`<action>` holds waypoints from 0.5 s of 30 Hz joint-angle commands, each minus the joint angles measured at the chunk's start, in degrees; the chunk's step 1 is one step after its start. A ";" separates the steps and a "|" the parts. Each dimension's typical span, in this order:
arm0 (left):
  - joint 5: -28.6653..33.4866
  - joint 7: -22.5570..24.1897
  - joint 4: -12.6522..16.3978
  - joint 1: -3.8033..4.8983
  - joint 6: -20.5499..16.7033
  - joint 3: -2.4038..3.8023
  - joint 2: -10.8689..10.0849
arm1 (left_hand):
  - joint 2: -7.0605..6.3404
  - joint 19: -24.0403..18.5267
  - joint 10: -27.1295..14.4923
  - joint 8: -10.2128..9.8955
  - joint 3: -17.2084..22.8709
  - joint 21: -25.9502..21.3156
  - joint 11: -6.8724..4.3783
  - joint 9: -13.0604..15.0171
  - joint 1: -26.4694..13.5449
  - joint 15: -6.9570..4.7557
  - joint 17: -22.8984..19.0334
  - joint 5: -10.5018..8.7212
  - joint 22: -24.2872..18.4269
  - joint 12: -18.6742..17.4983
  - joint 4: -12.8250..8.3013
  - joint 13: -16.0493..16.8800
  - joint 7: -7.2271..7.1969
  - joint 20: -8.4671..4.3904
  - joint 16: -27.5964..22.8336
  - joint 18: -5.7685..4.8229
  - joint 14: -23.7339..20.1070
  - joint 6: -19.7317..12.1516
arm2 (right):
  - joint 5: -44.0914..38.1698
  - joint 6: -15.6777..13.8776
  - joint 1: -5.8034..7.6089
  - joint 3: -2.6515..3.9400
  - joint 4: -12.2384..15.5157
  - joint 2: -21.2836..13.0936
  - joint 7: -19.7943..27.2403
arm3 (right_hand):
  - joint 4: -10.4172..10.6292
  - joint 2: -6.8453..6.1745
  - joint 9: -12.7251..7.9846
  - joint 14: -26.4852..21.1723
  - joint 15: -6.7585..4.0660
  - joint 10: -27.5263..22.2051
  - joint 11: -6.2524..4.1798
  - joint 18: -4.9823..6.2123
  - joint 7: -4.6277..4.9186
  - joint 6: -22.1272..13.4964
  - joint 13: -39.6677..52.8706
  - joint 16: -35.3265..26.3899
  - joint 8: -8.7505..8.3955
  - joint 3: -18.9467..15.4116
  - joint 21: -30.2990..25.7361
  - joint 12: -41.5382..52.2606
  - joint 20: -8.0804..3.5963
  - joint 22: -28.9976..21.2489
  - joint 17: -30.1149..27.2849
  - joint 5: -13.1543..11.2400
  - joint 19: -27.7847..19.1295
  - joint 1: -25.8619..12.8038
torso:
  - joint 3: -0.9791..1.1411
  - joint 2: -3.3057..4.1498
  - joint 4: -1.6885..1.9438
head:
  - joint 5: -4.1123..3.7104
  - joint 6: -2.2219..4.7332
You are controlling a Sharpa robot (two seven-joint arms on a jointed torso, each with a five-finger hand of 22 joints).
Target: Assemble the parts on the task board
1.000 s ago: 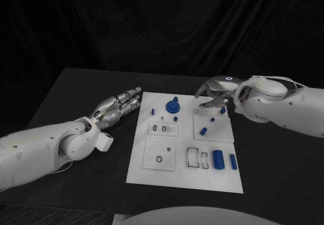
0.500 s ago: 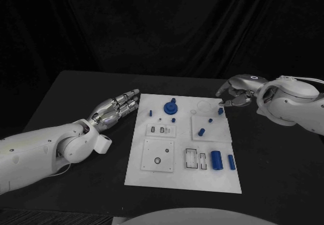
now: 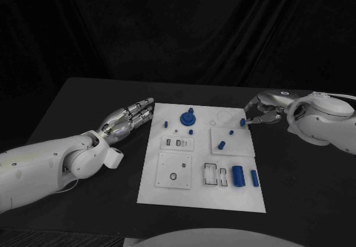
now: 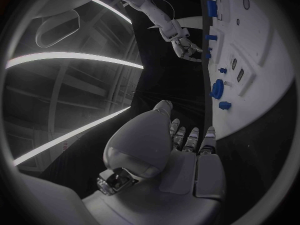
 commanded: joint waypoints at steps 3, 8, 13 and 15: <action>0.01 0.76 0.14 -0.09 0.33 0.04 0.00 | 0.26 0.08 0.07 0.37 -0.01 -0.22 0.38 0.04 -1.44 0.42 -0.08 -1.11 0.00 -0.20 1.26 -0.09 0.34 0.35 -0.21 0.95 -0.02 0.10 | -0.29 0.00 -0.45 0.03 -0.09 0.06 -1.66 | 0.36 -0.62 0.11 5.27 0.40 5.86 0.42 0.02 0.11 -0.44 14.96 -0.15 -0.35 -0.09 -0.20 0.15 -0.02 0.07 12.88 -0.20 0.49 0.03 | -0.06 0.03 -0.14 | 0.11 -0.05; 0.01 0.73 0.27 -0.09 0.37 0.04 -0.12 | 0.25 0.09 0.07 0.37 -0.04 -0.21 0.38 0.04 -1.55 0.42 -0.08 -1.18 0.00 -0.20 1.39 -0.09 0.34 0.35 -0.21 0.95 -0.02 0.10 | -0.34 -0.31 -1.02 0.03 -0.48 0.41 -2.11 | 0.67 -0.55 1.31 5.26 0.45 5.86 0.50 -0.01 0.23 -0.37 14.96 -0.18 -0.06 -0.02 -0.30 0.15 0.01 0.37 12.86 1.69 0.63 1.13 | -0.07 0.05 -0.05 | 0.12 -0.02; 0.01 0.69 0.35 -0.10 0.37 0.04 -0.28 | 0.25 0.09 0.07 0.37 -0.04 -0.21 0.38 0.04 -1.55 0.42 -0.08 -1.18 0.00 -0.20 1.39 -0.09 0.34 0.35 -0.21 0.95 -0.02 0.10 | -1.19 -1.55 -1.53 0.03 -0.91 1.05 -2.51 | 0.77 -0.53 2.58 5.32 0.41 5.86 0.46 -0.04 0.21 0.65 14.96 -0.04 0.71 -0.09 -0.18 0.15 -0.02 0.69 13.01 2.31 0.89 1.70 | -0.08 0.06 -0.03 | 0.02 -0.02; 0.01 0.68 0.32 -0.10 0.40 0.04 -0.27 | 0.25 0.07 0.07 0.37 -0.05 -0.22 0.38 0.03 -1.57 0.42 -0.08 -1.16 -0.01 -0.20 1.42 -0.09 0.33 0.35 -0.21 0.95 -0.02 0.09 | -1.38 -1.85 -1.69 0.03 -1.09 1.33 -2.50 | 0.71 -0.45 3.18 5.32 0.37 5.86 0.44 -0.05 0.18 1.06 14.96 -0.03 1.05 -0.06 -0.12 0.15 -0.05 0.84 13.02 2.63 1.02 2.04 | -0.09 0.04 -0.07 | 0.00 -0.03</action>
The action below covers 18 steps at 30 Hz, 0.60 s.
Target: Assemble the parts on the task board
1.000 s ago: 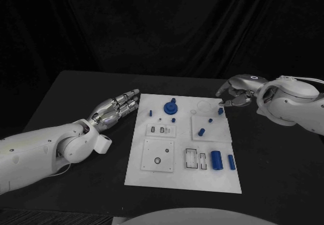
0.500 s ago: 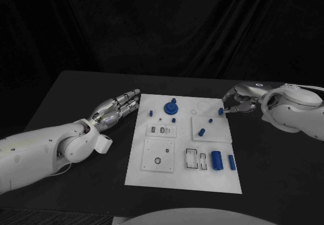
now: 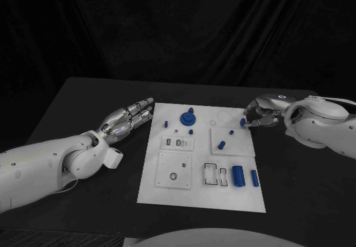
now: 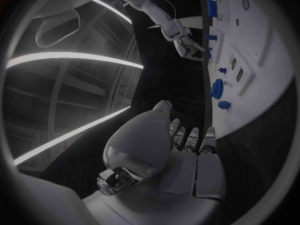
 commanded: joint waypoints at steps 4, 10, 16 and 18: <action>0.01 0.67 0.10 -0.09 0.46 0.04 0.08 | -0.14 0.08 0.08 0.37 -0.04 -0.22 0.39 0.04 -0.58 0.42 -0.10 -0.20 0.00 -0.20 0.31 -0.09 0.33 0.35 -0.21 0.94 -0.02 0.10 | -1.35 -1.81 -0.54 0.03 -0.66 0.82 -1.55 | 0.05 0.03 1.27 5.32 0.35 6.07 0.21 -0.05 -0.05 0.70 14.96 -0.06 0.65 0.02 0.07 0.15 -0.06 0.26 12.98 1.36 0.67 1.12 | -0.01 -0.05 -0.08 | -0.03 -0.47; 0.01 0.62 0.02 -0.11 0.52 0.04 0.13 | -0.16 0.08 0.08 0.37 0.03 -0.22 0.39 0.03 -0.53 0.42 -0.10 0.02 0.00 -0.20 0.28 -0.09 0.30 0.36 -0.21 0.94 -0.02 0.06 | -1.45 -1.82 -0.99 0.03 -1.24 1.31 -1.33 | -0.16 0.24 2.55 5.32 0.32 6.07 0.19 -0.04 -0.05 1.16 14.96 -0.06 1.17 0.05 -0.21 0.15 -0.10 0.40 12.99 3.03 0.74 1.63 | 0.05 0.03 -0.10 | -0.05 -0.78; 0.01 0.58 -0.02 -0.13 0.59 0.04 0.14 | -0.17 0.08 0.08 0.36 0.06 -0.22 0.39 0.02 -0.49 0.41 -0.10 0.10 0.00 -0.20 0.24 -0.09 0.30 0.36 -0.21 0.94 -0.02 0.01 | -1.47 -1.87 -1.30 0.03 -2.03 1.81 -0.98 | -0.45 0.56 4.02 5.31 0.32 6.07 0.20 -0.05 -0.03 1.57 14.96 -0.12 2.13 0.10 -0.42 0.15 -0.11 0.66 12.94 5.32 0.84 2.02 | 0.02 0.02 0.03 | -0.32 -0.85; 0.01 0.56 -0.04 -0.14 0.62 0.04 0.17 | -0.18 0.08 0.08 0.36 0.09 -0.22 0.39 0.02 -0.46 0.41 -0.10 0.17 0.00 -0.20 0.21 -0.09 0.30 0.36 -0.21 0.94 -0.02 0.01 | -1.48 -1.87 -1.39 0.03 -2.43 2.09 -0.81 | -0.59 0.64 4.47 5.31 0.32 6.07 0.19 -0.04 -0.07 1.55 14.96 -0.11 2.38 0.14 -0.56 0.15 -0.11 0.72 12.94 6.23 0.84 2.17 | 0.00 -0.01 0.05 | -0.41 -0.79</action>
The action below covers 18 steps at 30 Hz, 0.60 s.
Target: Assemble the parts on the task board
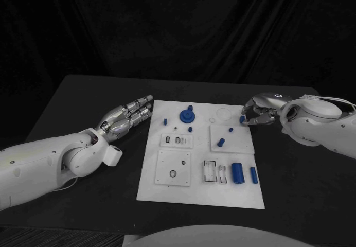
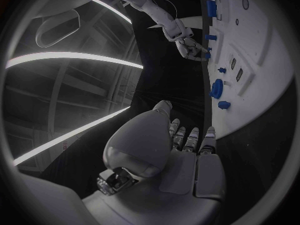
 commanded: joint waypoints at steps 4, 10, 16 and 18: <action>0.01 0.60 0.04 -0.11 0.68 0.04 0.19 | -0.19 0.08 0.09 0.35 0.13 -0.22 0.41 0.01 -0.43 0.42 -0.05 0.22 0.00 -0.20 0.18 -0.06 0.30 0.36 -0.21 0.94 -0.02 -0.02 | -0.58 -0.92 -0.37 0.02 -1.01 0.63 -0.46 | -0.49 -0.04 0.60 5.31 0.31 6.07 0.18 -0.04 -0.07 0.35 14.96 -0.11 0.51 -0.07 -0.21 0.15 -0.13 0.16 12.94 1.08 0.48 0.70 | -0.05 -0.09 0.07 | -0.20 -0.02; 0.01 0.54 -0.02 -0.14 0.75 0.04 0.26 | -0.19 0.08 0.09 0.35 0.13 -0.22 0.41 0.01 -0.43 0.42 -0.05 0.22 0.00 -0.20 0.18 -0.06 0.30 0.36 -0.21 0.94 -0.02 -0.02 | -0.58 -1.39 -0.90 0.02 -1.75 1.14 0.07 | -0.58 0.02 1.12 5.31 0.30 6.07 0.18 -0.06 -0.07 0.78 14.96 -0.11 1.00 -0.08 -0.21 0.15 -0.14 0.28 12.95 1.24 0.53 0.72 | -0.03 -0.10 -0.03 | 0.01 -0.41; 0.01 0.43 -0.11 -0.17 0.84 0.04 0.32 | -0.19 0.08 0.09 0.34 0.17 -0.22 0.42 0.01 -0.38 0.42 -0.05 0.27 0.00 -0.20 0.13 -0.06 0.30 0.37 -0.21 0.94 -0.02 -0.06 | -0.59 -1.93 -1.29 0.02 -2.21 1.66 0.64 | -0.59 0.04 1.40 5.31 0.30 6.07 0.17 -0.05 -0.07 0.98 14.96 -0.13 1.27 -0.12 -0.27 0.15 -0.14 0.32 12.92 1.21 0.54 0.67 | -0.02 -0.08 0.01 | 0.02 -0.42; 0.01 0.41 -0.15 -0.18 0.86 0.04 0.36 | -0.19 0.08 0.09 0.34 0.17 -0.22 0.42 0.01 -0.38 0.42 -0.05 0.27 0.00 -0.20 0.13 -0.06 0.30 0.37 -0.21 0.94 -0.02 -0.06 | -0.60 -2.04 -1.37 0.02 -2.33 1.82 0.77 | -0.57 0.00 1.52 5.31 0.30 6.07 0.18 -0.05 -0.06 1.00 14.96 -0.13 1.35 -0.19 -0.29 0.15 -0.14 0.34 12.92 1.09 0.54 0.59 | -0.02 -0.08 0.01 | -0.08 -0.53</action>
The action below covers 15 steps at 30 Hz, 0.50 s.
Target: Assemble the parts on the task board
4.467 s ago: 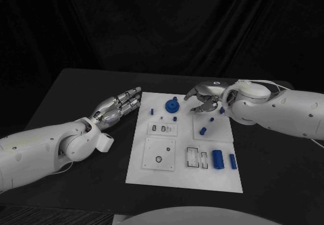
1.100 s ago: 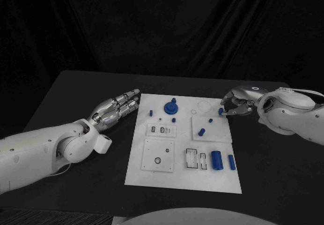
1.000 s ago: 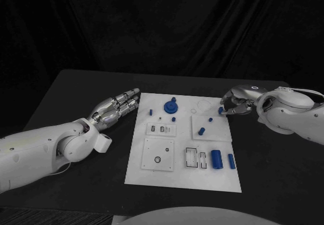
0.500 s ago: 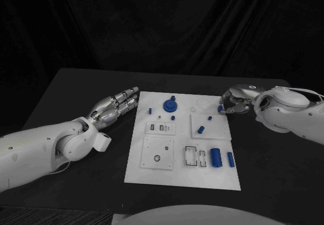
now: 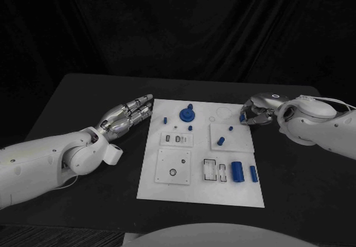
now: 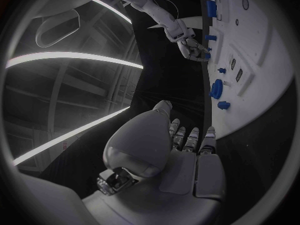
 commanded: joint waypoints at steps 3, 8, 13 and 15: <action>0.01 0.52 0.03 -0.12 0.77 0.04 0.17 | -0.19 0.07 0.10 0.33 0.21 -0.23 0.44 0.00 -0.36 0.43 -0.07 0.29 -0.01 -0.20 0.10 -0.08 0.31 0.38 -0.21 0.94 -0.02 -0.12 | -0.44 -1.58 -0.29 0.02 -0.25 0.22 0.57 | -0.31 -0.04 0.29 5.32 0.29 6.07 0.17 -0.06 0.11 0.52 14.96 -0.10 0.57 -0.13 -0.22 0.15 0.06 0.16 12.96 0.30 0.39 0.52 | 0.01 0.02 0.04 | -0.16 -0.08; 0.01 0.44 -0.03 -0.15 0.83 0.04 0.22 | -0.19 0.07 0.10 0.33 0.21 -0.23 0.44 0.00 -0.36 0.43 -0.07 0.29 -0.01 -0.20 0.10 -0.08 0.31 0.38 -0.21 0.94 -0.02 -0.12 | -0.45 -2.32 -0.39 0.02 -0.34 0.29 1.27 | -0.91 0.42 2.49 5.37 0.00 6.07 -0.36 -0.03 -0.42 2.06 14.96 0.05 2.66 0.38 -0.35 0.15 -0.19 0.65 13.12 5.57 0.58 0.93 | 0.01 0.00 0.02 | -0.17 -0.12; 0.01 0.27 -0.11 -0.18 0.89 0.04 0.29 | -0.19 0.07 0.10 0.33 0.21 -0.23 0.44 0.00 -0.36 0.43 -0.07 0.29 -0.01 -0.20 0.10 -0.08 0.31 0.38 -0.21 0.94 -0.02 -0.12 | -0.45 -2.65 -0.48 0.02 -0.44 0.31 1.58 | -0.90 0.21 3.17 5.37 -0.15 6.07 -0.43 -0.06 -0.62 1.79 14.96 0.03 3.14 0.20 -0.45 0.15 -0.27 0.82 13.10 4.95 0.62 0.55 | 0.03 0.00 0.02 | -0.28 -0.39; 0.01 0.21 -0.16 -0.19 0.91 0.04 0.33 | -0.19 0.07 0.10 0.33 0.21 -0.23 0.44 0.00 -0.36 0.43 -0.07 0.29 -0.01 -0.20 0.10 -0.08 0.31 0.38 -0.21 0.94 -0.02 -0.12 | -0.45 -2.70 -0.50 0.02 -0.49 0.35 1.63 | -0.85 0.36 3.38 5.36 -0.17 6.07 -0.47 -0.08 -0.73 1.85 14.96 0.01 3.33 0.24 -0.39 0.15 -0.28 0.92 13.08 4.78 0.66 0.48 | 0.03 0.00 0.02 | -0.28 -0.39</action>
